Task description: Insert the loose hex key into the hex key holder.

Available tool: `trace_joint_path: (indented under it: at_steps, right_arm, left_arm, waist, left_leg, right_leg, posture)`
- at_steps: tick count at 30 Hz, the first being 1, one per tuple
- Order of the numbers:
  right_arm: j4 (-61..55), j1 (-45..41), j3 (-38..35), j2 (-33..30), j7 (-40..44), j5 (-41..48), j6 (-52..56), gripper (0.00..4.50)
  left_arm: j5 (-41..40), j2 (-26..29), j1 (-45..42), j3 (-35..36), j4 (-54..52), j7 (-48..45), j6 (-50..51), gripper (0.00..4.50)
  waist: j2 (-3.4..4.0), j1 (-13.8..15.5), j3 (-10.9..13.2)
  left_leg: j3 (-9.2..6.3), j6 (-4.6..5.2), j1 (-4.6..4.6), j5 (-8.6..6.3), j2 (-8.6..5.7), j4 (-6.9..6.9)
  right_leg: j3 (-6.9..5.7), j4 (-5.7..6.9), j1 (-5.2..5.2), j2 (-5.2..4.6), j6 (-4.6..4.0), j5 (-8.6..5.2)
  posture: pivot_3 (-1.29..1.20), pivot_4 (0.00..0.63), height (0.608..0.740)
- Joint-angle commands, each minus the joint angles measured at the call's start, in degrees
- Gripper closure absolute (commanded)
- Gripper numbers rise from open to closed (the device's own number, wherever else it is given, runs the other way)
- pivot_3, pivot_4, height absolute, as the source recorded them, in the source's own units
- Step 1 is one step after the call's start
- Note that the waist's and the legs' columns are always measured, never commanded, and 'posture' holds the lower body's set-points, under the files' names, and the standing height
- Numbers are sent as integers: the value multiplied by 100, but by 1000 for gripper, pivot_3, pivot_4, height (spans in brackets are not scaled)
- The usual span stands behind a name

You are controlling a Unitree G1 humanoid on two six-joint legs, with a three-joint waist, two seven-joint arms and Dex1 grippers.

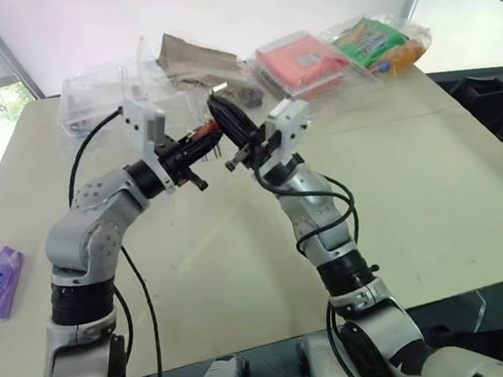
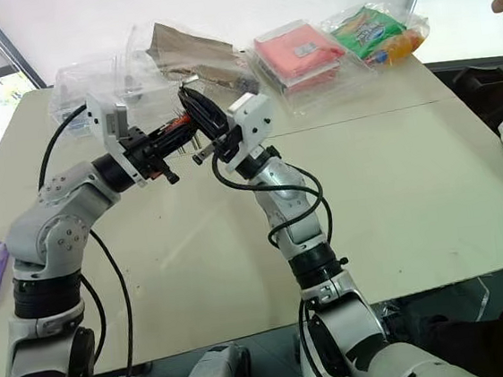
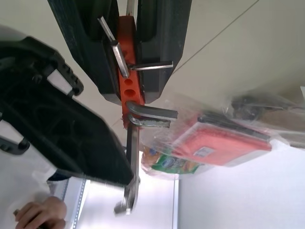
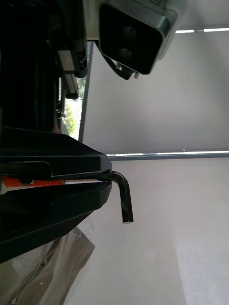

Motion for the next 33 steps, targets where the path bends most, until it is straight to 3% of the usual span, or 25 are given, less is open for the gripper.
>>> trace_joint_path:
  at_steps: [1,2,5,9,17,21,29,33]
  right_arm:
    - [-201,-4,-139,-110,-60,-1,99,4487]
    - [-210,10,-143,-141,-55,7,144,4487]
    - [-376,141,-207,-294,-73,51,327,3444]
    - [-909,556,-346,-661,-21,126,598,1443]
    - [-2538,1936,-906,-2289,649,638,1647,1443]
    - [-2899,2273,-1408,-3072,836,771,1956,1443]
    - [-3140,2603,-1729,-3390,692,647,1990,1443]
    - [-3373,2807,-1806,-3380,513,611,2031,1443]
  left_arm:
    - [-53,47,-105,166,-158,-66,-144,4500]
    - [-46,44,-100,155,-160,-73,-151,4500]
    - [-20,34,-87,121,-168,-90,-170,4500]
    - [-8,23,-92,84,-142,-132,-179,4500]
    - [-197,-236,-233,-154,156,-331,126,4500]
    - [-612,-899,-338,-427,547,-415,655,4500]
    - [-449,-1953,-516,-966,1828,-357,1175,4500]
    - [-382,-2441,-615,-767,2681,14,1358,4500]
  waist:
    - [0,0,0]
    - [0,0,0]
    - [0,11,0]
    - [0,24,0]
    - [0,55,0]
    - [1,76,-1]
    - [0,202,0]
    - [-2,211,1]
  left_leg:
    - [-1,0,0,0,0,0]
    - [0,0,0,0,0,0]
    - [-1,0,0,0,0,0]
    - [-2,0,-2,0,-2,3]
    - [3,2,-2,-1,-3,6]
    - [4,16,2,-9,-2,10]
    - [7,24,7,-13,0,16]
    - [7,8,7,-4,-3,22]
  right_leg:
    - [0,0,0,1,0,0]
    - [0,0,0,1,0,0]
    - [0,0,0,0,0,0]
    - [0,-1,3,-2,0,0]
    - [2,-3,7,-1,0,0]
    - [1,-4,16,0,0,0]
    - [2,-19,31,4,0,0]
    - [2,-24,37,2,1,0]
  posture:
    - [0,150,740]
    - [0,150,740]
    - [0,150,740]
    - [0,150,740]
    - [0,150,740]
    - [0,150,740]
    - [0,150,740]
    - [0,150,740]
